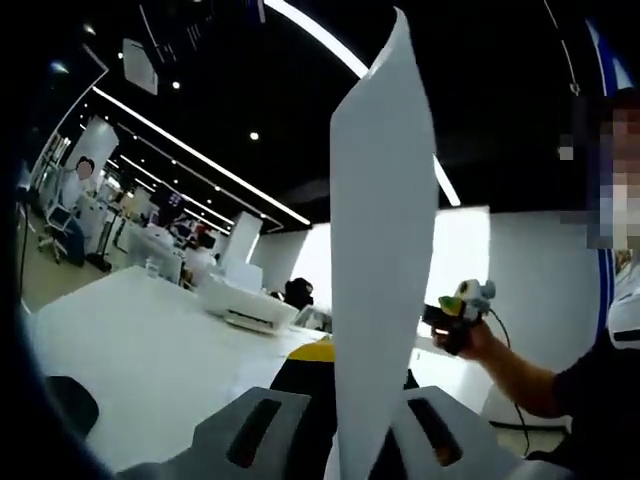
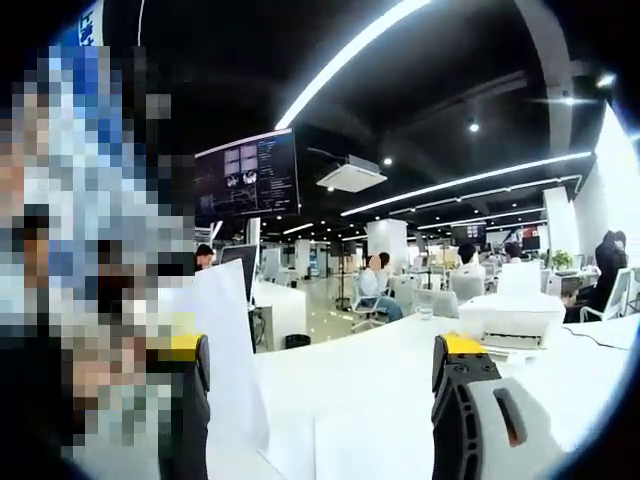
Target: Organize the stack of printing papers by aligning and flattening the scattered papers on the table
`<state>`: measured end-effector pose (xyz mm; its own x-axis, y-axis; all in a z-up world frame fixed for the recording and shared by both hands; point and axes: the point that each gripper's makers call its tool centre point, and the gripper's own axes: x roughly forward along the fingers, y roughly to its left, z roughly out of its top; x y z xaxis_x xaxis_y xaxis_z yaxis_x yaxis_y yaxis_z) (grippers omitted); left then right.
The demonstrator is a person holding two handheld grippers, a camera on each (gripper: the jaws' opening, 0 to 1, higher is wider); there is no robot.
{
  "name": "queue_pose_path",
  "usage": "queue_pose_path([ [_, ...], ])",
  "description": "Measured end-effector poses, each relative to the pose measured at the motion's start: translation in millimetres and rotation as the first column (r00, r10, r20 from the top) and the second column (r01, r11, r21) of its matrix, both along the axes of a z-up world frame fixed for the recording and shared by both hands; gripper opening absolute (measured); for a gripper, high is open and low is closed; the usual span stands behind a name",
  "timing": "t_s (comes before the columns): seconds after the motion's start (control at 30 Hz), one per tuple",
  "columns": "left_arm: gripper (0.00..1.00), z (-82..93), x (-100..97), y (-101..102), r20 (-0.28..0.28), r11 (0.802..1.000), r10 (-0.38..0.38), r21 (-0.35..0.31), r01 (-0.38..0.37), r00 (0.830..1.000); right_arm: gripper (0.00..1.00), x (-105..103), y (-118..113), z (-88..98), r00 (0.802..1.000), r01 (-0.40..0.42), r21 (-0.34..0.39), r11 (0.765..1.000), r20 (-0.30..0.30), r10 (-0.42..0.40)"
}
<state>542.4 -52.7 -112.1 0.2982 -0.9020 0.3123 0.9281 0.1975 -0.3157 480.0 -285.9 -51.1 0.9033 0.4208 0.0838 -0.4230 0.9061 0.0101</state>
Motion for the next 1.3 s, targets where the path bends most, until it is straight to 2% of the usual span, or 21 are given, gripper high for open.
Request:
queue_pose_path([
  [0.27, 0.06, -1.1, 6.2, 6.1, -0.027, 0.999, 0.028, -0.026, -0.028, 0.999, 0.87, -3.6, -12.1, -11.9, 0.999, 0.031, 0.000, 1.000, -0.015, -0.031],
  [0.47, 0.06, 7.2, 10.1, 13.5, -0.052, 0.997, 0.040, -0.067, -0.043, 0.998, 0.87, -7.0, -16.2, -21.1, 0.999, 0.041, -0.003, 0.999, -0.021, -0.042],
  [0.67, 0.06, 10.5, 10.9, 18.0, -0.044, 0.995, 0.059, -0.075, -0.062, 0.997, 0.87, -2.1, -28.1, -42.6, 0.996, 0.075, -0.019, 0.997, -0.054, -0.076],
  [0.97, 0.06, 6.8, 14.7, 23.3, -0.061, 0.994, 0.070, -0.082, -0.075, 0.996, 0.87, -2.2, -43.4, -63.0, 0.989, 0.118, 0.001, 0.993, -0.090, -0.117],
  [1.3, 0.06, -2.0, 25.0, 28.7, -0.089, 0.990, 0.105, -0.089, -0.113, 0.991, 0.87, -4.5, -53.4, -72.8, 0.982, 0.149, -0.003, 0.989, -0.118, -0.148],
])
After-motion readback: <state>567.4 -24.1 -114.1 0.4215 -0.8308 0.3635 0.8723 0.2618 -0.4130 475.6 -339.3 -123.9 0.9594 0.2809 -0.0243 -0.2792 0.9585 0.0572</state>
